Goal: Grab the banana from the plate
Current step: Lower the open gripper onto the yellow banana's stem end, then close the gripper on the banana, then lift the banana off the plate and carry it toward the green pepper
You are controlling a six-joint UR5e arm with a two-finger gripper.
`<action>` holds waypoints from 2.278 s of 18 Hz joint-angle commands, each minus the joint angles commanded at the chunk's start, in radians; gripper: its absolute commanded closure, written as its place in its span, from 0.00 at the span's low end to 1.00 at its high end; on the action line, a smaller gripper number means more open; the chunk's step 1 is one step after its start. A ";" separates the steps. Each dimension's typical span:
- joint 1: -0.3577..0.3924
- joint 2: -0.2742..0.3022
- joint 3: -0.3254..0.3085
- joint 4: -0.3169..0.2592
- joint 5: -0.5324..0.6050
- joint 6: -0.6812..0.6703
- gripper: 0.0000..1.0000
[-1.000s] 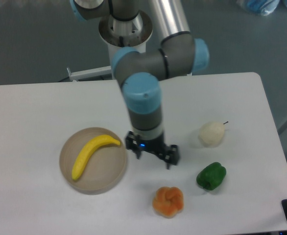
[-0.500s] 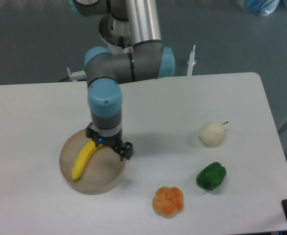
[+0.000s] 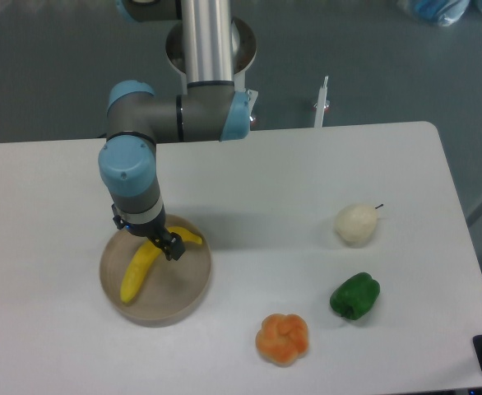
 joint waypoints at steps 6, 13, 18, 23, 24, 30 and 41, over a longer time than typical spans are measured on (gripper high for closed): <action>-0.002 -0.026 -0.017 0.040 0.021 -0.002 0.00; -0.012 -0.035 -0.034 0.054 0.029 -0.049 0.00; -0.021 -0.037 -0.029 0.064 0.031 -0.049 0.60; -0.021 -0.038 -0.029 0.066 0.031 -0.043 0.72; -0.021 -0.038 -0.026 0.066 0.031 -0.041 0.72; -0.021 -0.040 -0.018 0.066 0.029 -0.040 0.72; 0.138 0.047 0.049 0.055 0.040 0.110 0.75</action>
